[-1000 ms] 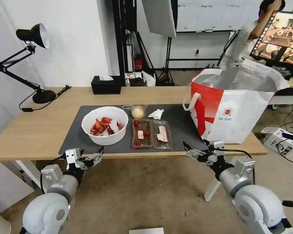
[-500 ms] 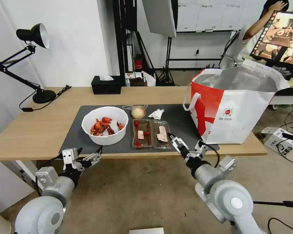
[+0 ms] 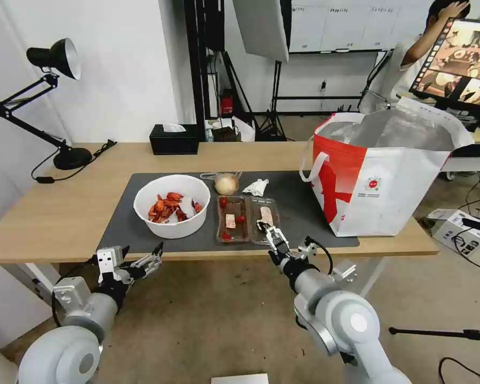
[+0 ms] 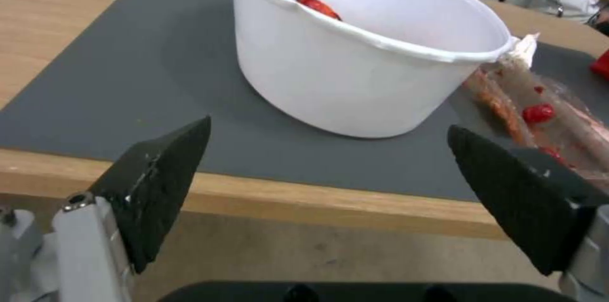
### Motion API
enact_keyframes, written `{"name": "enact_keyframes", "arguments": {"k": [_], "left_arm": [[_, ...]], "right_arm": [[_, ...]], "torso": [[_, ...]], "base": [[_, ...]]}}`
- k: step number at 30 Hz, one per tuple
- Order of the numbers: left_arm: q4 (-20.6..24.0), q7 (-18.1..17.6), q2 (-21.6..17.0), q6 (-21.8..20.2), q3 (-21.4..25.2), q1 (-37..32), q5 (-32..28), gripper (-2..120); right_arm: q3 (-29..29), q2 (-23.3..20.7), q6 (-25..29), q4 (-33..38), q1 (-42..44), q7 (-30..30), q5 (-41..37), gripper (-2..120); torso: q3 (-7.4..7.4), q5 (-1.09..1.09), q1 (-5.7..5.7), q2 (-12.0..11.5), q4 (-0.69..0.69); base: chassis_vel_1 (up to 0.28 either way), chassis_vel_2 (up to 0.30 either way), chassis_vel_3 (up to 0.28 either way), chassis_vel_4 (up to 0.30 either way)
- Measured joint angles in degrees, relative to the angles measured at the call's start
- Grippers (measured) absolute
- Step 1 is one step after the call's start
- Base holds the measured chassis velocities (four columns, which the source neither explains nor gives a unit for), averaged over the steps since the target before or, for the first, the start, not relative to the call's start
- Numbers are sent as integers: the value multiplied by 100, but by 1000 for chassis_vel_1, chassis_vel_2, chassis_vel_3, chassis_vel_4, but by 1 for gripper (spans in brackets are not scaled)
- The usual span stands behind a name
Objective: Pick up the trash from the table and place it into the takeout bag.
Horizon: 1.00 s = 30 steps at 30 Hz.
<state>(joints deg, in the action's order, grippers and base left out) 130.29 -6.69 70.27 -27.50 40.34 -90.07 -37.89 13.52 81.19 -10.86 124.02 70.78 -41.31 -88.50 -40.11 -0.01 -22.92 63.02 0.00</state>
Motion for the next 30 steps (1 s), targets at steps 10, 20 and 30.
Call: {"name": "enact_keyframes", "arguments": {"k": [10, 20, 30], "left_arm": [[28, -2, -17, -10, 86, -54, 4, 100], [27, -5, -3, -12, 111, -69, 13, 100], [4, -8, -2, -12, 112, -75, 20, 100]], "right_arm": [[-71, 233, 27, -277, -322, -196, -14, 100], [-112, 293, 27, -445, -470, -384, 12, 100], [-105, 291, 24, -540, -580, -444, 12, 100]], "torso": [[0, 0, 0, 0, 0], [0, 0, 0, 0, 0], [0, 1, 0, 0, 0]], "base": [[0, 0, 0, 0], [0, 0, 0, 0], [0, 0, 0, 0]]}}
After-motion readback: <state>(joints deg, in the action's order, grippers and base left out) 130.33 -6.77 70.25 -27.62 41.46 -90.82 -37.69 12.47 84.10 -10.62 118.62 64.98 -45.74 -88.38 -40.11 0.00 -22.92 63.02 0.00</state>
